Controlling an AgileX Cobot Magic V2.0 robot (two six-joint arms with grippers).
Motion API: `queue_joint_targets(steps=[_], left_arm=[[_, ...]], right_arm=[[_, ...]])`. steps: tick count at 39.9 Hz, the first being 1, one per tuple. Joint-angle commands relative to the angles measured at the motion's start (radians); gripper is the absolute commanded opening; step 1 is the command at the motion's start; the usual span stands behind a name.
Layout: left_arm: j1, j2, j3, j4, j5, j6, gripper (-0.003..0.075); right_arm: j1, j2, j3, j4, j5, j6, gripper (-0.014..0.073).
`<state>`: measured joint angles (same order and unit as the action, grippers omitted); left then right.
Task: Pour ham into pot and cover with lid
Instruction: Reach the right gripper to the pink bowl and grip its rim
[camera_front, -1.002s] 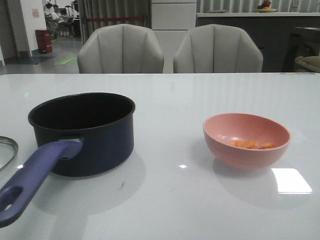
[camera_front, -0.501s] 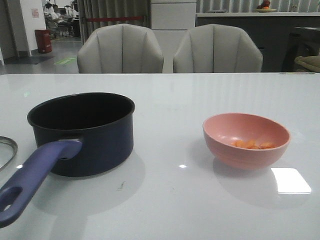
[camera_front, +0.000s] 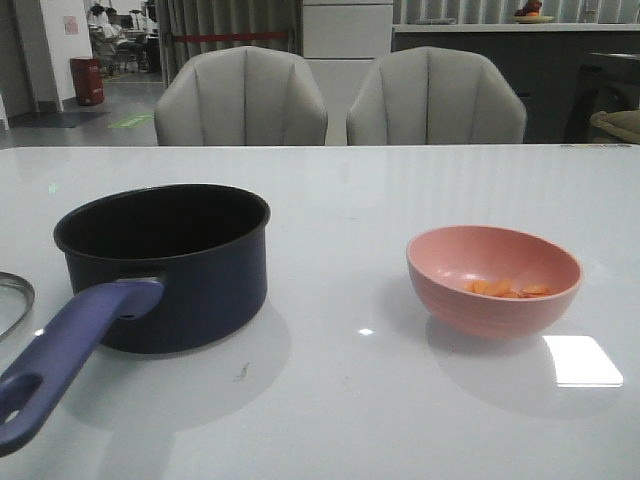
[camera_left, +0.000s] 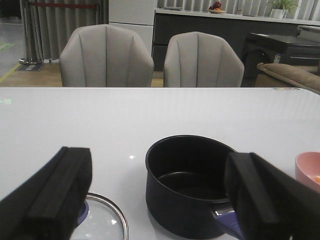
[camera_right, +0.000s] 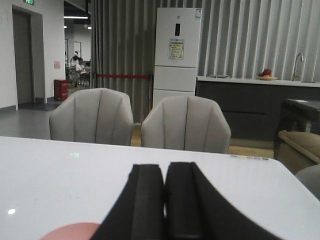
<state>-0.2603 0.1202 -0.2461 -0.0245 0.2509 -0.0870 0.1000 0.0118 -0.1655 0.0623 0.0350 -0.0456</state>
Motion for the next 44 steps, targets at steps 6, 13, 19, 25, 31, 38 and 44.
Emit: queue_joint_targets(steps=[6, 13, 19, 25, 31, 38, 44], left_arm=[[-0.007, 0.019, -0.027, 0.001, -0.092, -0.001, 0.0582], [-0.007, 0.019, -0.027, 0.001, -0.088, -0.001, 0.0582], [-0.007, 0.019, -0.027, 0.001, -0.088, -0.001, 0.0583], [-0.007, 0.019, -0.027, 0.001, -0.088, -0.001, 0.0582], [-0.007, 0.019, -0.027, 0.001, -0.088, -0.001, 0.0582], [-0.007, 0.019, -0.027, 0.001, -0.088, -0.001, 0.0582], [-0.007, 0.019, -0.027, 0.001, -0.088, -0.001, 0.0582]], right_arm=[[-0.004, 0.17, -0.179, -0.01, 0.272, -0.001, 0.0161], [-0.004, 0.217, -0.164, -0.006, 0.252, -0.001, 0.0161], [-0.004, 0.29, -0.192, 0.032, 0.267, -0.001, 0.0264], [-0.004, 0.446, -0.258, 0.082, 0.268, -0.001, 0.0449], [-0.004, 0.669, -0.374, 0.186, 0.333, -0.001, 0.0465], [-0.004, 0.919, -0.533, 0.203, 0.457, -0.002, 0.0465], [-0.003, 1.118, -0.656, 0.215, 0.505, -0.003, 0.0465]])
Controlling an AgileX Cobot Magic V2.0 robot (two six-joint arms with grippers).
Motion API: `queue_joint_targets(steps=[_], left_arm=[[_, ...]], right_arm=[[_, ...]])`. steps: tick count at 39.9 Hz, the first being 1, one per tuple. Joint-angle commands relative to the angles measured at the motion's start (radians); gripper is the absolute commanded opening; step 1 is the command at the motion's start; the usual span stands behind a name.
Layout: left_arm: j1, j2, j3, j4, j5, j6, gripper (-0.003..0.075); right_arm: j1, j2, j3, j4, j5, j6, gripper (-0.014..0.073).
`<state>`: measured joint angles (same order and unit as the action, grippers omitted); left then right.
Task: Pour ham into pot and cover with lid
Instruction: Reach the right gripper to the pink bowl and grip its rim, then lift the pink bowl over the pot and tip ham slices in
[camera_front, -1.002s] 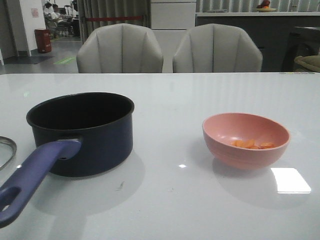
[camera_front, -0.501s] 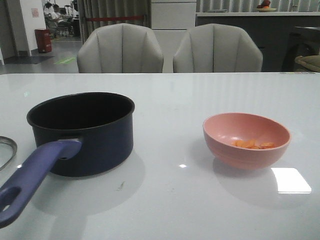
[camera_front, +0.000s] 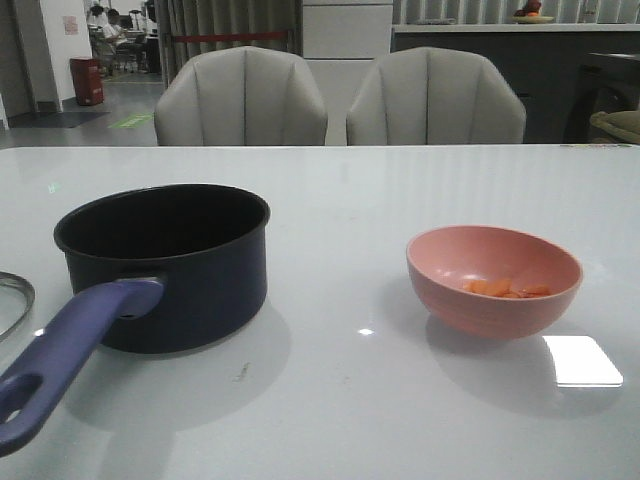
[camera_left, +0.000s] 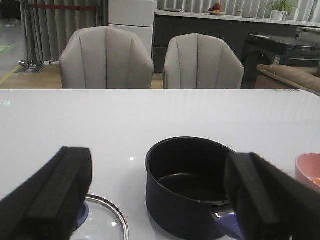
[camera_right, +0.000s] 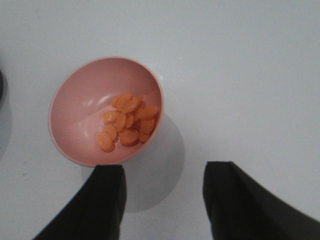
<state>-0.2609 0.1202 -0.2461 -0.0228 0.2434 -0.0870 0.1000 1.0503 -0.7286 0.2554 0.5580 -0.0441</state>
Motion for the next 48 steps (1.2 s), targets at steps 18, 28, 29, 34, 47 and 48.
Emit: queue_joint_targets(steps=[18, 28, 29, 34, 47, 48], left_arm=[[-0.007, 0.019, -0.027, 0.0, -0.08, -0.001, 0.0582], [-0.007, 0.019, -0.027, 0.0, -0.08, -0.001, 0.0582], [-0.007, 0.019, -0.027, 0.0, -0.08, -0.001, 0.0582], [-0.007, 0.019, -0.027, 0.0, -0.08, -0.001, 0.0582], [-0.007, 0.019, -0.027, 0.0, -0.08, -0.001, 0.0582], [-0.007, 0.019, -0.027, 0.0, -0.08, -0.001, 0.0582]], right_arm=[[0.042, 0.545, -0.353, 0.077, 0.019, -0.07, 0.0465], [0.042, 0.663, -0.374, 0.076, -0.002, -0.075, 0.0462], [0.042, 0.673, -0.374, 0.076, -0.002, -0.075, 0.0458], [0.042, 0.706, -0.374, 0.077, -0.023, -0.075, 0.0371], [0.042, 0.711, -0.375, 0.082, -0.083, -0.075, 0.0131], [0.042, 0.71, -0.377, 0.082, -0.083, -0.075, 0.0131]])
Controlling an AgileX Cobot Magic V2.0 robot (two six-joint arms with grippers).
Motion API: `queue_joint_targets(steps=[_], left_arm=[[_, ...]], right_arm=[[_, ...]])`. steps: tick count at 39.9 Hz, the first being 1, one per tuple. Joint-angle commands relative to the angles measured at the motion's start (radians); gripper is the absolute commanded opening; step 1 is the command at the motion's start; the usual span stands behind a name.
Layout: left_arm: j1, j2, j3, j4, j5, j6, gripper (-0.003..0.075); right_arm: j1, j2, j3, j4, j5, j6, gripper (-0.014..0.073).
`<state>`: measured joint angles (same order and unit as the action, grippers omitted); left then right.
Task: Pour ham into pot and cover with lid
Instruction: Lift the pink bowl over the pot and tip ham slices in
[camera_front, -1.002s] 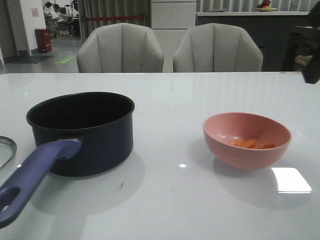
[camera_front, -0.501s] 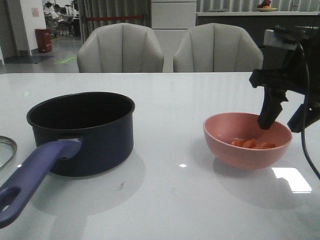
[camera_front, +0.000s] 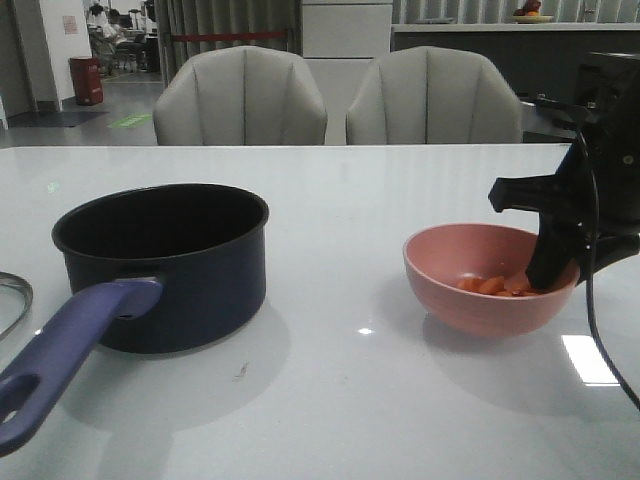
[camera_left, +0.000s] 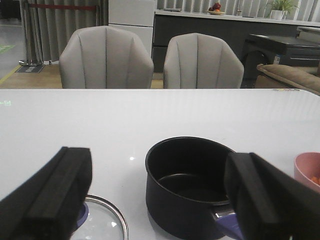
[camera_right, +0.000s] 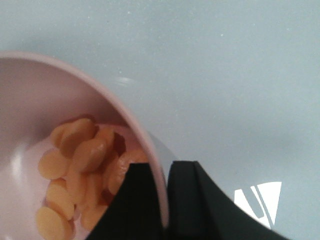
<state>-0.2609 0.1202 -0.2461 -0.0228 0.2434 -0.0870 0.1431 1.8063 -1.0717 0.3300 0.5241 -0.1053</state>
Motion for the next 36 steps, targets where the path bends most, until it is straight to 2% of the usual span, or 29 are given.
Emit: queue_joint_targets(steps=[1, 6, 11, 16, 21, 26, 36], left_arm=[[-0.007, 0.019, -0.027, 0.0, -0.08, -0.001, 0.0582], [-0.007, 0.019, -0.027, 0.0, -0.08, -0.001, 0.0582], [-0.007, 0.019, -0.027, 0.0, -0.08, -0.001, 0.0582], [-0.007, 0.019, -0.027, 0.0, -0.08, -0.001, 0.0582], [-0.007, 0.019, -0.027, 0.0, -0.08, -0.001, 0.0582], [-0.007, 0.019, -0.027, 0.0, -0.08, -0.001, 0.0582], [-0.007, 0.019, -0.027, 0.0, -0.08, -0.001, 0.0582]], right_arm=[[-0.002, -0.049, -0.039, 0.007, -0.052, -0.013, 0.0131], [-0.002, -0.06, -0.089, 0.016, -0.045, -0.013, 0.0131], [0.01, -0.089, -0.202, 0.032, 0.043, -0.024, 0.0131], [0.081, -0.127, -0.308, 0.032, 0.076, -0.105, 0.0131], [0.19, -0.151, -0.387, 0.032, 0.037, -0.156, 0.0131], [0.307, -0.155, -0.412, 0.031, -0.113, -0.207, 0.0131], [0.466, -0.136, -0.342, 0.017, -0.591, -0.322, 0.0131]])
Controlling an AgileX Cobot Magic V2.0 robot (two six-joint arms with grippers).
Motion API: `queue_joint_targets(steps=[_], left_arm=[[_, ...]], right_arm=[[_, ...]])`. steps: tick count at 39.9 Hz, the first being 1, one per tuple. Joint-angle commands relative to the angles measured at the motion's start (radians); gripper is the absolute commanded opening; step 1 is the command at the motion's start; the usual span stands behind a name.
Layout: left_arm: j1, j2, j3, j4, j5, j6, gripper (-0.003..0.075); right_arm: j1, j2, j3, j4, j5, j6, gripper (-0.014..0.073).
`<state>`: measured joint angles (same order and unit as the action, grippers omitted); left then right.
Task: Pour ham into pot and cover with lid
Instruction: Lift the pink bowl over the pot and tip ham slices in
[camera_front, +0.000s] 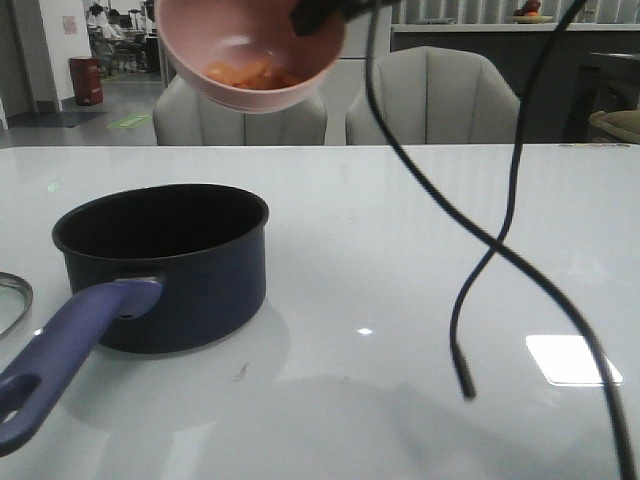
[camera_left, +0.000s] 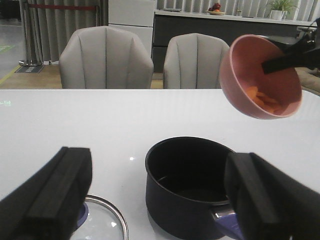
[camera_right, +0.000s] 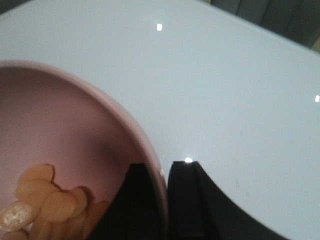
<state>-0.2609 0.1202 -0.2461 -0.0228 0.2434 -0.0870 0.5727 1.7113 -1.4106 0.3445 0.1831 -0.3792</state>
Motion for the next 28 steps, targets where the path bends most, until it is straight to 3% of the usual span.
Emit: queue_joint_targets(steps=[1, 6, 17, 20, 28], left_arm=[[-0.007, 0.019, -0.027, 0.0, -0.08, -0.001, 0.0582], [-0.007, 0.019, -0.027, 0.0, -0.08, -0.001, 0.0582], [-0.007, 0.019, -0.027, 0.0, -0.08, -0.001, 0.0582], [-0.007, 0.019, -0.027, 0.0, -0.08, -0.001, 0.0582], [-0.007, 0.019, -0.027, 0.0, -0.08, -0.001, 0.0582]], right_arm=[[0.045, -0.034, 0.011, -0.004, -0.31, -0.057, 0.0131], [0.087, -0.001, 0.075, -0.065, -0.582, -0.094, 0.0131], [0.103, 0.111, 0.216, -0.387, -1.129, -0.104, 0.0131], [0.103, 0.145, 0.23, -0.453, -1.279, -0.173, 0.0131], [0.103, 0.227, 0.231, -0.537, -1.406, -0.462, 0.0131]])
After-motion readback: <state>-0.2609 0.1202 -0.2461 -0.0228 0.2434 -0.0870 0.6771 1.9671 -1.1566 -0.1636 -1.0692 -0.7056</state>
